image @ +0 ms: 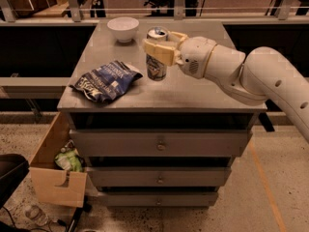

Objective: Move redbull can near blue chip bag

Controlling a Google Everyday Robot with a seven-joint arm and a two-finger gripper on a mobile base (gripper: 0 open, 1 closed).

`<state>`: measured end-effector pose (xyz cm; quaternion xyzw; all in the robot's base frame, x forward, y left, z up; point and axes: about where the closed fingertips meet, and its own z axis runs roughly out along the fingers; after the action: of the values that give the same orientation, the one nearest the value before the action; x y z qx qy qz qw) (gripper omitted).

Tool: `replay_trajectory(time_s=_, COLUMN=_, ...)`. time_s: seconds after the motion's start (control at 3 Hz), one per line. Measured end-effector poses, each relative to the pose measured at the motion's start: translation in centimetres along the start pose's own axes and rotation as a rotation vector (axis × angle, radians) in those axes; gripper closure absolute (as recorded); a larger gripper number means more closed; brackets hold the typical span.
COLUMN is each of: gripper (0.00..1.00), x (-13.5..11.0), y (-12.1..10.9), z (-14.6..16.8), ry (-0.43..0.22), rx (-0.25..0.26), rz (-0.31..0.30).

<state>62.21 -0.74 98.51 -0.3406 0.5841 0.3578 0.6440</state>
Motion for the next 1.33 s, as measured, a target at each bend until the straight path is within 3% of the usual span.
replay_trajectory(time_s=0.67, gripper=1.0, x=4.3, y=2.1, z=1.9, ry=0.016, rx=-0.101, rz=0.116)
replay_trajectory(time_s=1.0, gripper=1.0, x=5.7, y=2.5, z=2.0, ry=-0.006, rx=-0.116, rz=0.138)
replay_trajectory(time_s=1.33, gripper=0.82, x=5.6, y=2.6, z=2.2, ry=-0.006, rx=-0.12, rz=0.137)
